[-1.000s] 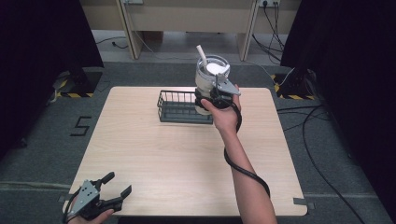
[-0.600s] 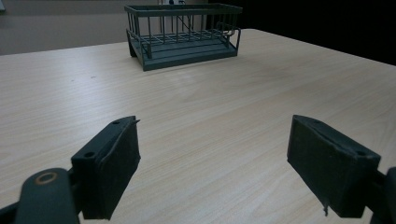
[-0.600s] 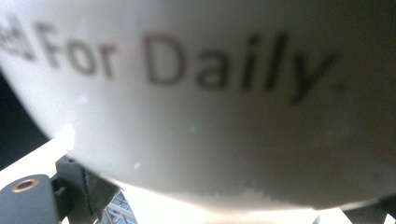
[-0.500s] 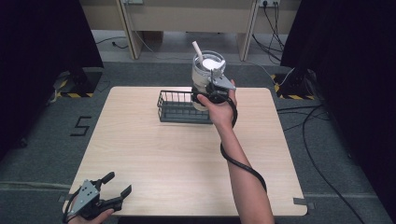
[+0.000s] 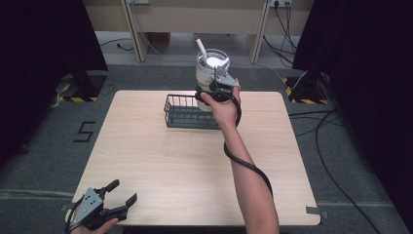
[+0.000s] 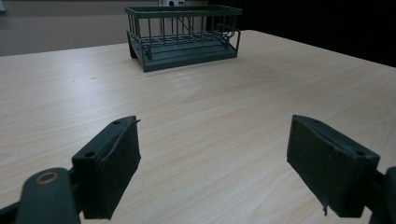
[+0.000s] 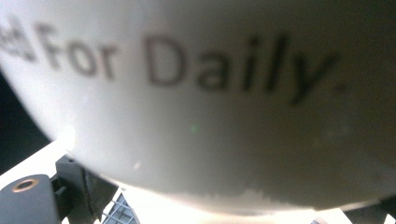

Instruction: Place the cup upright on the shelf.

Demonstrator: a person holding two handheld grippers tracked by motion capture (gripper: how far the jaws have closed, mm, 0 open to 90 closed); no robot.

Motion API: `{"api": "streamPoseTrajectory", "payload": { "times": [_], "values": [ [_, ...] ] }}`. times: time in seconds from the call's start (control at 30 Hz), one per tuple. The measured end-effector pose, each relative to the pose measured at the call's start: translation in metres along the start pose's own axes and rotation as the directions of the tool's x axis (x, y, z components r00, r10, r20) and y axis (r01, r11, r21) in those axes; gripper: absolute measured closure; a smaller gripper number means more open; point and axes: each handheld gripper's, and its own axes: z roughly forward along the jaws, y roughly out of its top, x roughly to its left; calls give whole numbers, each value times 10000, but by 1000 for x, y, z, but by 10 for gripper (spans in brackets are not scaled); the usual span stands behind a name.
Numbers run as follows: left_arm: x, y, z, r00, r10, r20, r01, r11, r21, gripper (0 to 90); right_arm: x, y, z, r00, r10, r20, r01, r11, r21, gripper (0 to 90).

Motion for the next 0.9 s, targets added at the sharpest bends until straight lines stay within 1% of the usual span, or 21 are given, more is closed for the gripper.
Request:
{"api": "streamPoseTrajectory", "payload": {
  "times": [0.07,0.13,0.23,0.3,0.4,0.7,0.8,0.9],
  "values": [
    [0,0,0,10000,-11,7,11,10000,3,165,1,0,6,10000,49,8,-49,10000,78,101],
    [0,0,0,10000,-35,4,35,10000,-15,165,1,-1,8,10000,50,26,-51,9999,106,102],
    [0,0,-1,10000,-29,0,29,10000,-26,166,2,-4,18,9997,223,91,-225,9995,219,101],
    [0,0,-1,10000,-28,0,28,10000,-24,165,2,-4,19,9997,228,132,-232,9994,252,101],
    [0,0,-1,10000,-41,0,41,10000,-30,166,2,-7,27,9994,287,174,-293,9990,346,101],
    [0,0,-1,10000,0,41,0,10000,-12,167,2,-13,37,9990,327,288,-341,9982,489,101],
    [0,0,-2,10000,17,59,-17,10000,-7,168,3,-15,41,9992,230,337,-247,9983,521,101],
    [0,0,-2,10000,35,67,-35,10000,-5,168,3,-17,42,9991,255,337,-273,9981,560,101]
  ]
}}
